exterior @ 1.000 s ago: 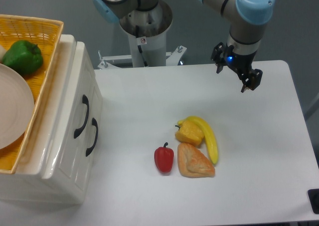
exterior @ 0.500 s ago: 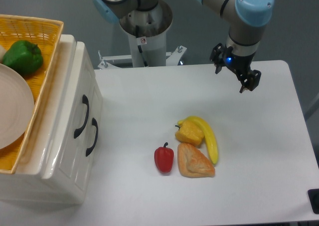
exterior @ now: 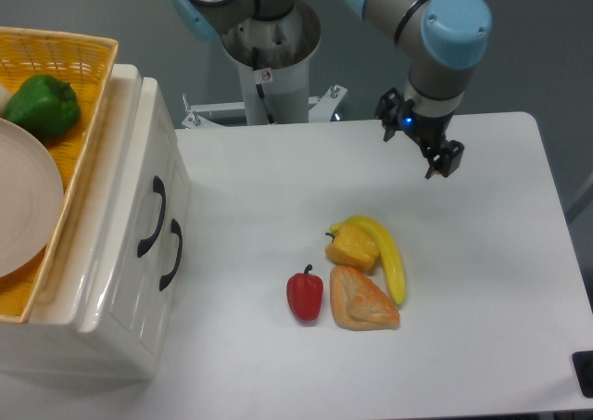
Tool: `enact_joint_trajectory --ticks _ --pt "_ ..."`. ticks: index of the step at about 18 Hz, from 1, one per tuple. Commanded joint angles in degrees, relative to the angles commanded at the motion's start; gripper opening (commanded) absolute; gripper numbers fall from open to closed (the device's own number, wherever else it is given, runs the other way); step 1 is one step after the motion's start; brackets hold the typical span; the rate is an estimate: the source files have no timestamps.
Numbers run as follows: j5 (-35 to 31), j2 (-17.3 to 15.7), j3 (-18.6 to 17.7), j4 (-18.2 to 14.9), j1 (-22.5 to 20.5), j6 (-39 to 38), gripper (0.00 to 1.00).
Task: Slide the top white drawer open
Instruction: 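Move the gripper toward the upper black handle of the white cabinet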
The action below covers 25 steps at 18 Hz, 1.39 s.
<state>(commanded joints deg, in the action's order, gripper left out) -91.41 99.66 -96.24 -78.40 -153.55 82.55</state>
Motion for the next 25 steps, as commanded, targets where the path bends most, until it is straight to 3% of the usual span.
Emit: enact_joint_trajectory --ticks 4,11,22,25 --pt "1.22 2.28 1.14 0.09 2.37 -5.21 1.0" --pt "6.15 2.99 1.93 -0.26 2.38 -10.73 1.0" --pt "8.61 4.66 2.02 0.26 8.96 -41.05 1.0" --pt "10.27 5.01 4.21 0.18 11.6 -46.68 1.0"
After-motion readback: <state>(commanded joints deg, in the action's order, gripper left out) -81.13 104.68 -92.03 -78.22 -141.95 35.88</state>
